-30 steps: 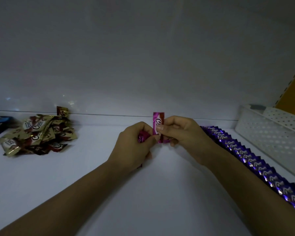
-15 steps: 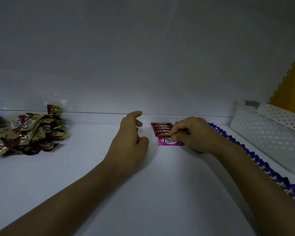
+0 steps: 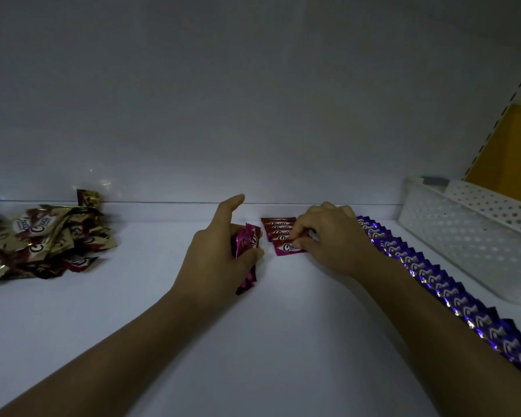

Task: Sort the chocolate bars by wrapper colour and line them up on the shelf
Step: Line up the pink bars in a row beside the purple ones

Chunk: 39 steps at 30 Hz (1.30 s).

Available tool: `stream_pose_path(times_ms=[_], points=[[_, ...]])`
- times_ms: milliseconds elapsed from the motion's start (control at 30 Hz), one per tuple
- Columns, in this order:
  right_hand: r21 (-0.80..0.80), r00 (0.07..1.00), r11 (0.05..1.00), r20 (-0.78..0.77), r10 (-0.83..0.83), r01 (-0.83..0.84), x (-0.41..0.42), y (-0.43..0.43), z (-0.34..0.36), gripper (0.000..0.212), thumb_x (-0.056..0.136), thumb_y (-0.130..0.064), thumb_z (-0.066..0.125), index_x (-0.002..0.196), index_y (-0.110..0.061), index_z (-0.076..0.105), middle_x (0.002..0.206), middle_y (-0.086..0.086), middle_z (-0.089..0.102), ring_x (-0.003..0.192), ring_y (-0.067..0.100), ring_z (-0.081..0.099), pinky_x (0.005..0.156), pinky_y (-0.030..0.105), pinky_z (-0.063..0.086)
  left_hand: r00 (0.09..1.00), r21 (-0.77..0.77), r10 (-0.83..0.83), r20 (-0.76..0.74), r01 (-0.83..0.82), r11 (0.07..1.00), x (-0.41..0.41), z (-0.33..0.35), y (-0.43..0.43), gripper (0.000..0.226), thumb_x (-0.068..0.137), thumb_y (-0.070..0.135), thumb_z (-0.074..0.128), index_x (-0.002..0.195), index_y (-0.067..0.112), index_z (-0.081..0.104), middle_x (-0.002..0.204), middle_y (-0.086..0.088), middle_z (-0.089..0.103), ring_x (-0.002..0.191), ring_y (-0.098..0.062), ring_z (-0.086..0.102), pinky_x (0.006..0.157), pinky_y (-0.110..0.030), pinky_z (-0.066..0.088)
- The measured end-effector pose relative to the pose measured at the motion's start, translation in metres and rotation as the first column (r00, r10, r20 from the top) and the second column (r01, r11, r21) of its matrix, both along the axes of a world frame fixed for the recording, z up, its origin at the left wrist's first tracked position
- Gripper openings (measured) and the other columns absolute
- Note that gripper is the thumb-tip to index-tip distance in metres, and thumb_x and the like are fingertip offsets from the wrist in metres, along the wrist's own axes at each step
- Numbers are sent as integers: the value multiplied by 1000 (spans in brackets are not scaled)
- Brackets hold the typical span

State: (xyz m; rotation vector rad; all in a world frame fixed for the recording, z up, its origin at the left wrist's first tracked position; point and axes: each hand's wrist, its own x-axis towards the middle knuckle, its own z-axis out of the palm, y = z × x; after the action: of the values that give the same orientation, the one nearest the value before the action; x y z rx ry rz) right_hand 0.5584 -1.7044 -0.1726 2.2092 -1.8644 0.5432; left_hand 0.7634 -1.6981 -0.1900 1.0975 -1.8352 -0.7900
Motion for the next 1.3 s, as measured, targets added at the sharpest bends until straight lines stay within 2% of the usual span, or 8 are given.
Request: stream_pose_path(times_ms=[167, 300, 533, 733, 933, 1133, 1200, 1300], points=[[-45, 979, 998, 199, 40, -32, 7, 5, 3, 22, 78, -30, 74, 76, -25, 53, 77, -13, 58, 75, 1, 51, 81, 27, 39, 999, -21, -24, -34, 23, 1000, 0, -2, -1, 83, 82, 22, 74, 146, 39, 23, 115, 7, 66, 97, -10, 63, 88, -27, 50], [58, 686, 944, 702, 191, -323, 32, 10, 10, 18, 74, -28, 78, 87, -21, 69, 74, 3, 68, 67, 12, 64, 66, 26, 53, 998, -52, -63, -25, 62, 997, 1, -3, -1, 94, 78, 21, 77, 148, 38, 17, 88, 26, 60, 84, -1, 64, 69, -5, 45], [53, 590, 940, 790, 167, -338, 37, 13, 10, 6, 83, -2, 67, 82, -7, 65, 74, 13, 66, 64, 18, 63, 64, 27, 53, 992, 46, -127, 11, 126, 991, -1, 0, -3, 108, 63, 38, 82, 148, 37, 15, 88, 24, 56, 72, 9, 61, 60, 0, 43], [51, 500, 960, 861, 97, -275, 37, 12, 13, 6, 89, -3, 60, 85, -3, 63, 72, 15, 66, 49, 9, 59, 56, 22, 52, 990, 39, -138, -22, 138, 990, 0, -1, -6, 12, 89, 20, 65, 100, 18, 66, 59, 17, 65, 48, 1, 59, 48, -6, 40], [-1, 459, 980, 883, 94, -200, 25, 11, 17, 8, 90, -14, 63, 82, -15, 65, 49, -4, 57, 37, 9, 46, 37, 17, 37, 989, 54, -101, -105, 107, 993, -1, 0, -5, 23, 97, 23, 51, 78, 16, 61, 46, 20, 58, 34, 0, 46, 40, -8, 34], [23, 117, 929, 993, 22, -368, 30, 12, 29, 20, 84, -33, 66, 84, -13, 63, 87, 14, 73, 61, 24, 69, 63, 31, 56, 990, 78, -29, -136, 40, 996, 0, 0, -6, 24, 97, 29, 48, 81, 19, 61, 52, 17, 62, 33, 0, 47, 37, -10, 35], [62, 189, 953, 982, -5, -296, 25, 14, 33, 22, 76, -30, 73, 79, -11, 61, 80, 14, 72, 61, 22, 70, 61, 29, 57, 990, 77, -11, -143, 22, 997, 0, 0, -7, 21, 97, 30, 49, 83, 21, 62, 62, 15, 67, 38, -1, 51, 40, -11, 39], [223, 506, 942, 860, -68, -252, 13, 19, 39, 14, 80, -9, 73, 89, -9, 63, 74, 11, 73, 60, 19, 70, 56, 20, 55, 986, 86, 25, -165, -11, 996, 0, 0, -9, 17, 97, 27, 50, 87, 21, 62, 65, 12, 68, 41, -1, 53, 40, -10, 39]])
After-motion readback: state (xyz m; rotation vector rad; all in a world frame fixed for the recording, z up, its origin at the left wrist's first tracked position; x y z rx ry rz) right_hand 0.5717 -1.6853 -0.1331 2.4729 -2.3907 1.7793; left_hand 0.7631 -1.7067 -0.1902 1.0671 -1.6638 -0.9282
